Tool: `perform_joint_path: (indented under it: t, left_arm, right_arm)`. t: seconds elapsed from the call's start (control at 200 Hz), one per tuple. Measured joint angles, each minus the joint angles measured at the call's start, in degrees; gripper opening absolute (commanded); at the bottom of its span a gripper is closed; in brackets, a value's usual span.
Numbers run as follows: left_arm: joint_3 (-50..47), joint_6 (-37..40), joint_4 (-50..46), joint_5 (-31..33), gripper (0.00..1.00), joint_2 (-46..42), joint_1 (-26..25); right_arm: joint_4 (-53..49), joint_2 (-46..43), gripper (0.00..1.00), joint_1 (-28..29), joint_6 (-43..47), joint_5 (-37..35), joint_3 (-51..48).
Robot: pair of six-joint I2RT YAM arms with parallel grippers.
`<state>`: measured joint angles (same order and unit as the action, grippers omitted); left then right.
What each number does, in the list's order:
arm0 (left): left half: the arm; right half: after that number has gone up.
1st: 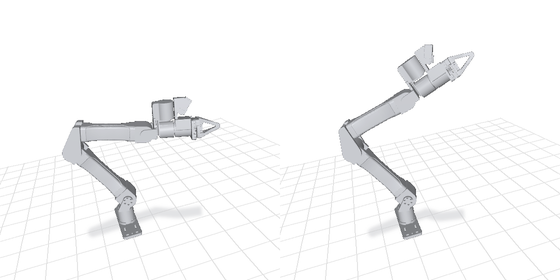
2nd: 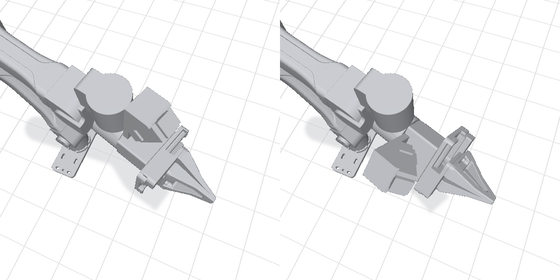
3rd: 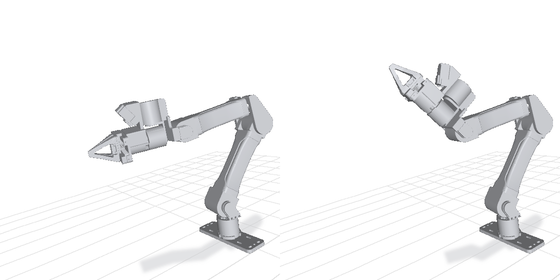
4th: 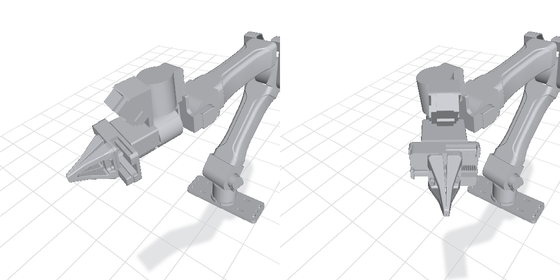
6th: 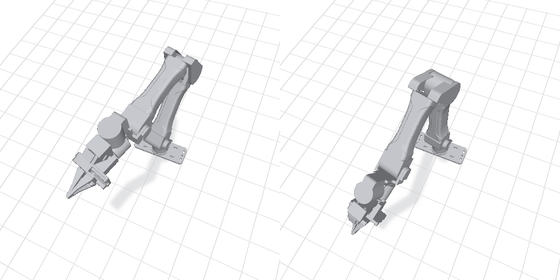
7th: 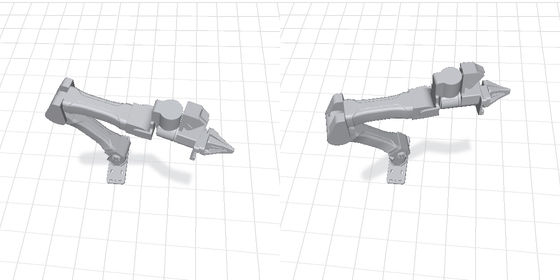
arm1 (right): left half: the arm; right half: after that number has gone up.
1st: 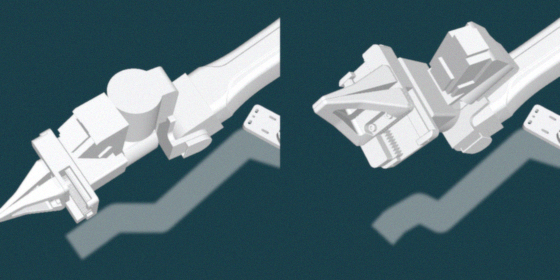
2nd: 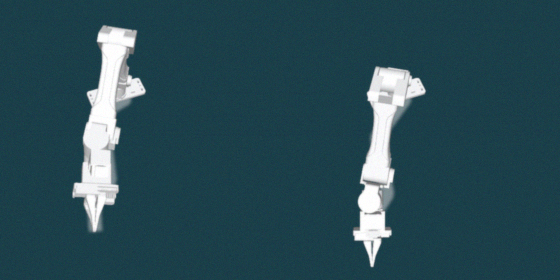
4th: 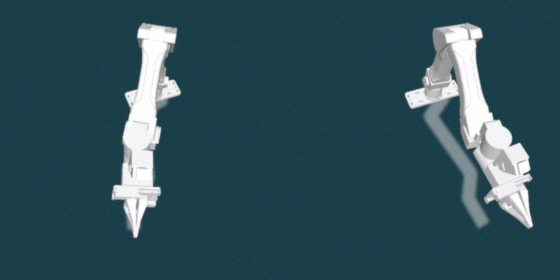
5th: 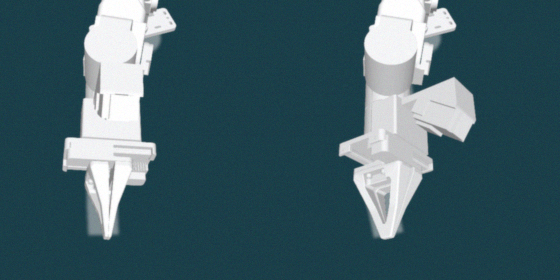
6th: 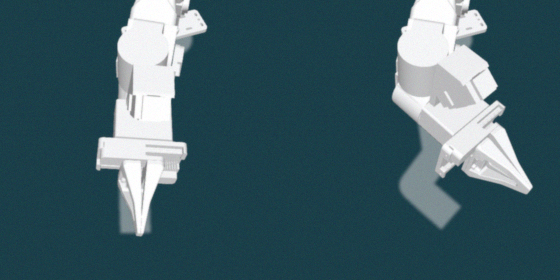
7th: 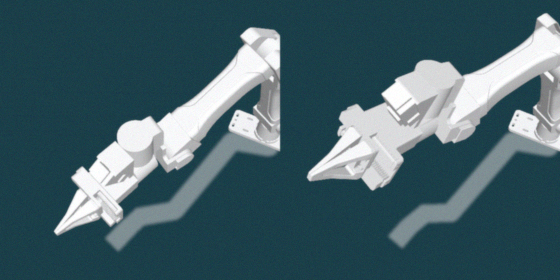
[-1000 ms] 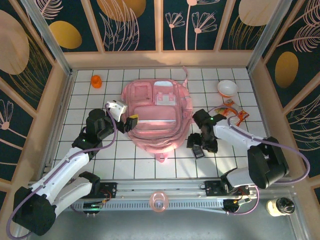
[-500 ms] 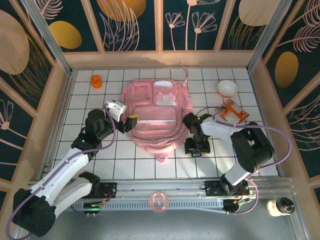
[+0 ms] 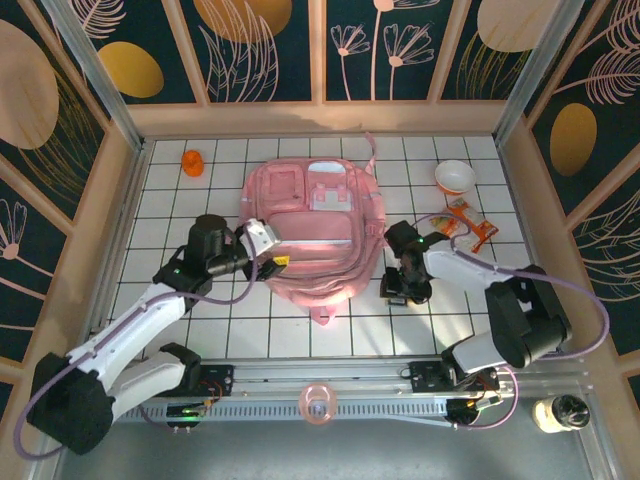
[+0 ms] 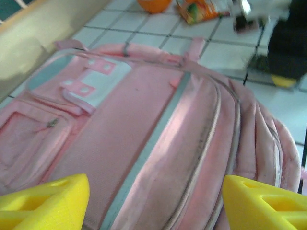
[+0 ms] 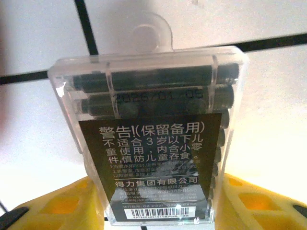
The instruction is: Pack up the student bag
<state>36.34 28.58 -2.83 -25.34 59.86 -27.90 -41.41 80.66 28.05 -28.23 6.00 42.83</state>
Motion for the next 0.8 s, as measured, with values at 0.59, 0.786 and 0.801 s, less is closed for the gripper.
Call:
perform_joint_path:
  t: [0.59, 0.786, 0.801]
  left_arm:
    - [2.99, 14.67, 3.69, 10.56, 0.61, 17.62, -4.81]
    - [2.93, 13.03, 7.5, 11.76, 0.44, 17.09, -5.14]
    - [2.89, 12.87, 7.69, 11.76, 0.42, 16.94, -5.11]
  right_arm:
    - [5.64, -11.43, 0.47, -1.88, -4.31, 3.32, -3.43]
    - [5.64, -13.05, 0.47, -2.03, -4.57, 3.52, -3.43]
    - [5.64, -13.14, 0.47, -2.08, -4.59, 3.54, -3.43]
